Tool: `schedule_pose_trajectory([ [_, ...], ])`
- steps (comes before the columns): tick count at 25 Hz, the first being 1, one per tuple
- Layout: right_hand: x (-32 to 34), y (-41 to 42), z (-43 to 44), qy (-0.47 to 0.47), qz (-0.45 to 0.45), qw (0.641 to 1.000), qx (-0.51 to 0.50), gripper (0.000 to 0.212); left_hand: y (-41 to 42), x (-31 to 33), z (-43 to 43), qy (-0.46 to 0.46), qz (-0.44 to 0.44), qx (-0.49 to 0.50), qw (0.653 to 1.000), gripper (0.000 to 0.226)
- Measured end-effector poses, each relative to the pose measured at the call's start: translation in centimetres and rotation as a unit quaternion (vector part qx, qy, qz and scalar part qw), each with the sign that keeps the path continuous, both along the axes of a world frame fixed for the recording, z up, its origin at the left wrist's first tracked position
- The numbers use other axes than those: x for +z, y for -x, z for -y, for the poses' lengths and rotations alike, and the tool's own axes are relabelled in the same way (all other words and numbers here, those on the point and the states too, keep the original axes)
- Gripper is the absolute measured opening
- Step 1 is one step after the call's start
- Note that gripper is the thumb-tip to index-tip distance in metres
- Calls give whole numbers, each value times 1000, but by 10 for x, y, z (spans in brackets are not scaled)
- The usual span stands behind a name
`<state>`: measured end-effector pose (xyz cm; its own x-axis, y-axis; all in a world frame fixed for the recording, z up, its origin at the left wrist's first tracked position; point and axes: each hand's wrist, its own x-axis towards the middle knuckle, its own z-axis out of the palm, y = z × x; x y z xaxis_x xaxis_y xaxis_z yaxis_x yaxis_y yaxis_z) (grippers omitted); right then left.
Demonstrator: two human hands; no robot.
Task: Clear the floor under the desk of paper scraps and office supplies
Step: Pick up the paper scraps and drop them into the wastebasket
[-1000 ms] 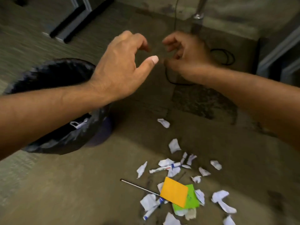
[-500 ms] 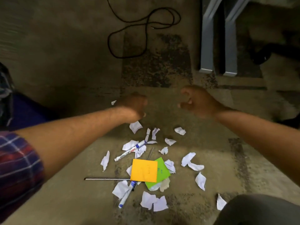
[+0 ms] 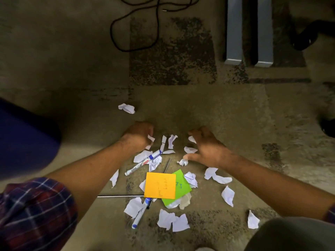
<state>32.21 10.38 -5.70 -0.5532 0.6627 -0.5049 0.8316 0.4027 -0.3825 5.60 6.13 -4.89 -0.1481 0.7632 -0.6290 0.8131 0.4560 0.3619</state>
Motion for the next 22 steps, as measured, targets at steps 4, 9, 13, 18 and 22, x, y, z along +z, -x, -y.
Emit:
schedule_pose_trajectory([
  [4,-8,13,8,-43,12,996,80,48,12,-3,5,-8,-11,6,1000,17],
  [9,-5,17,3,-40,-53,996,56,13,40,4,11,-121,-42,83,988,14],
  [13,10,24,-9,-21,-111,994,-11,17,66,7,-1,-231,-49,134,962,24],
  [18,14,55,-27,34,-90,995,37,46,79,-7,-19,-141,-84,-5,986,38],
  [22,1,72,-19,-12,-46,988,145,48,86,-21,-18,-120,-134,-23,983,31],
])
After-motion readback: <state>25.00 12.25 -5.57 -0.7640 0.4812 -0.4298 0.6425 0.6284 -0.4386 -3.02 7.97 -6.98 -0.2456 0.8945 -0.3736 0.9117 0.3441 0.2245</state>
